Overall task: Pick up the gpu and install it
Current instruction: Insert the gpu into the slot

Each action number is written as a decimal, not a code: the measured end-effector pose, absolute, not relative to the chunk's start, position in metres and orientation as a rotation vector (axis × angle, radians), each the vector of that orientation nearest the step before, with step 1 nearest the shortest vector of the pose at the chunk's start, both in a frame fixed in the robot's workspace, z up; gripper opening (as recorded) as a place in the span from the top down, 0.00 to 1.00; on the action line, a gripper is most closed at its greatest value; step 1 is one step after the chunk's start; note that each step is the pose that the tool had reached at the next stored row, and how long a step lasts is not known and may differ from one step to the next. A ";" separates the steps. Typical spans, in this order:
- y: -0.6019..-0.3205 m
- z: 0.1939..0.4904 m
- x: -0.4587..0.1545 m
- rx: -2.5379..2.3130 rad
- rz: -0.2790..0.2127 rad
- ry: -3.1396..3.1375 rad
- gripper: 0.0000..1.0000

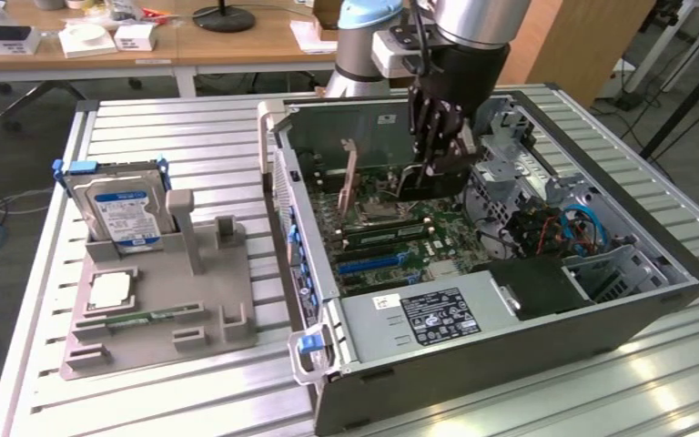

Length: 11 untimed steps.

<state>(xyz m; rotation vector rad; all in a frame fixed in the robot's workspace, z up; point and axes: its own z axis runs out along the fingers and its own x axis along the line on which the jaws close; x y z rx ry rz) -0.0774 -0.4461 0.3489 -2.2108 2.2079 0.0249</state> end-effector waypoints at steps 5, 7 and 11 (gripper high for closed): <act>-0.446 0.343 -0.078 -2.211 0.025 2.208 0.74; -0.446 0.341 -0.078 -2.211 0.025 2.207 0.74; -0.446 0.337 -0.078 -2.212 0.025 2.206 0.74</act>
